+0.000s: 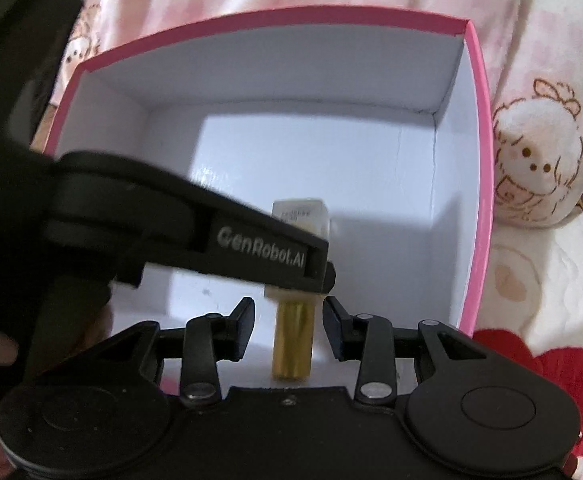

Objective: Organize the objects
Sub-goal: 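Lower the bottle into the box corner and open the left gripper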

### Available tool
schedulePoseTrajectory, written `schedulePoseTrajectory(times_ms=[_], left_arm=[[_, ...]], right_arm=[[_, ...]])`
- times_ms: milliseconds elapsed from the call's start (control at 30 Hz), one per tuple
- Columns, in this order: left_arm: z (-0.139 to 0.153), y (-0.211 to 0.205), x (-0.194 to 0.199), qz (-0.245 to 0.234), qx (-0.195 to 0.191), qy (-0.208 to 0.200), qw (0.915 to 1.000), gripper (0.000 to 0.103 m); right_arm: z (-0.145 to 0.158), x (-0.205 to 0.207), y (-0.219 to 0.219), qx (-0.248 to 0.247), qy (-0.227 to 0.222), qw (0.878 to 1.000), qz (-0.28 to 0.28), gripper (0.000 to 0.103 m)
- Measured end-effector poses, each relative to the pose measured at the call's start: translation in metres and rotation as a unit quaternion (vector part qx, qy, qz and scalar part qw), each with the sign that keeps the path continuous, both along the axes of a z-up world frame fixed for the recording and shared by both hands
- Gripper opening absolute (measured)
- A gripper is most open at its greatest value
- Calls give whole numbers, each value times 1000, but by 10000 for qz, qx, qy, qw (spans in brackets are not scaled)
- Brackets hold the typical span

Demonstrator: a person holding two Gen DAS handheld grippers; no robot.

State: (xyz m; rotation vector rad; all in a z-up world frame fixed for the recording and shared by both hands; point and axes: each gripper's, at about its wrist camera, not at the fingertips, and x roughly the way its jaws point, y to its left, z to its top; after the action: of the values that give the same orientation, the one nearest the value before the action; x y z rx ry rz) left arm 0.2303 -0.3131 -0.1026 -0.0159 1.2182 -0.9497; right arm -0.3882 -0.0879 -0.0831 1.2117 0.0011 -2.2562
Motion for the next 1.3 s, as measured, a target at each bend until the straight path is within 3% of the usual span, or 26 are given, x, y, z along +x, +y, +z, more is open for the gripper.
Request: schedulePoseTrajectory(times_ms=[33, 133, 167, 267, 433, 500, 567, 833, 933, 1033, 1300], left_arm=[[-1, -1, -2, 7, -5, -28, 10000, 37], [-4, -8, -7, -54, -80, -6, 10000, 34], [-6, -10, -2, -97, -128, 92, 9998, 29], [-11, -20, 2, -202, -300, 479, 9982, 28], [-5, -36, -7, -431, -248, 95, 9987, 27], [-1, -40, -11, -591, -283, -49, 9978, 27], [3, -46, -15, -731, -308, -198, 9967, 27], [7, -60, -25, -723, -226, -219, 9969, 27], [18, -51, -32, -769, -112, -210, 9968, 32], [37, -32, -27, -698, -15, -469, 9965, 39], [92, 26, -43, -666, 79, -860, 9940, 42]], right_arm=[[-1, 2, -1, 61, -11, 10000, -4, 10], [-3, 4, -3, 257, 63, 9995, -173, 6], [-3, 5, -3, 294, 114, 9992, -227, 4], [-1, 9, -5, 369, 212, 9985, -350, 3], [7, 21, -3, 196, 118, 9985, -489, 3], [12, 28, -1, 194, 96, 9985, -501, 3], [17, 35, 1, 182, 106, 9983, -545, 11], [13, 34, 40, -48, 108, 9981, -607, 10], [5, 23, 50, -169, 116, 9982, -558, 12], [9, 21, 64, -316, 109, 9975, -629, 20], [45, 55, 79, -424, 225, 9969, -627, 31]])
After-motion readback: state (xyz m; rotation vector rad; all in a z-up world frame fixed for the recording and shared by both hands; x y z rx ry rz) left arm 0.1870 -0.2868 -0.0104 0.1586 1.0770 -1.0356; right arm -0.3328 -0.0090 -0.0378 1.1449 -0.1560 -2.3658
